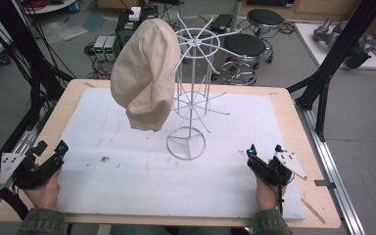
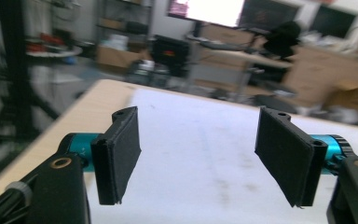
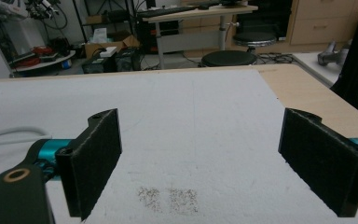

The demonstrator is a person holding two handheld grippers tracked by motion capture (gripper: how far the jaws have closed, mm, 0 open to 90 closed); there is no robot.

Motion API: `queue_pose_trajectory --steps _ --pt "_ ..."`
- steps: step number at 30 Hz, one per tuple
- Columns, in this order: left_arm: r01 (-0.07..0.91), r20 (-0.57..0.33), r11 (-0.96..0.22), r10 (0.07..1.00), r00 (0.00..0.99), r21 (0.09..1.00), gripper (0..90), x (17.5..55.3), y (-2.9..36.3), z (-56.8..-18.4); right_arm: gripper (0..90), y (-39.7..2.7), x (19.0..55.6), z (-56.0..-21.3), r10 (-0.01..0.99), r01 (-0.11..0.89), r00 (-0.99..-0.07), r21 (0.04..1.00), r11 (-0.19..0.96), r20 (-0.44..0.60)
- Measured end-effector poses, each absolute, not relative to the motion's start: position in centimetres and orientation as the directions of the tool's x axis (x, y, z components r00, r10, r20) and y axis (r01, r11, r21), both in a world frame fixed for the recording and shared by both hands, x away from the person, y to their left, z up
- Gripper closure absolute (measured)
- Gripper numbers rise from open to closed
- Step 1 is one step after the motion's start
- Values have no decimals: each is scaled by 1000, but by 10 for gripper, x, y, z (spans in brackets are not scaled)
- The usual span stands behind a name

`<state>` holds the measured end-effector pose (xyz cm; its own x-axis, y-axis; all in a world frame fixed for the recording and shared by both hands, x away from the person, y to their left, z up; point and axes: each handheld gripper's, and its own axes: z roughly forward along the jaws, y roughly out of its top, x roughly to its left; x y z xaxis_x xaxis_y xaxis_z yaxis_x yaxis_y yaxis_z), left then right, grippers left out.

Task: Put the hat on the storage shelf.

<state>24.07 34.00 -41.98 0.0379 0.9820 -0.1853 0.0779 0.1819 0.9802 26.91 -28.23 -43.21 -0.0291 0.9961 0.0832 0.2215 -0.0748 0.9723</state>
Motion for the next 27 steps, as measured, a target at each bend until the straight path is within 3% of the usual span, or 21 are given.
queue_pose_trajectory --steps 5,11,27 --pt "103 -80 86 995 -63 991 278 241 334 -426 122 -283 269 -432 995 223 -24 971 -85 92" --pt "130 -76 95 987 -143 987 278 241 333 -428 122 -285 269 -432 994 227 -15 969 -100 107" --pt "159 -75 97 988 -136 982 288 244 330 -431 124 -288 269 -435 993 238 -15 965 -112 119"
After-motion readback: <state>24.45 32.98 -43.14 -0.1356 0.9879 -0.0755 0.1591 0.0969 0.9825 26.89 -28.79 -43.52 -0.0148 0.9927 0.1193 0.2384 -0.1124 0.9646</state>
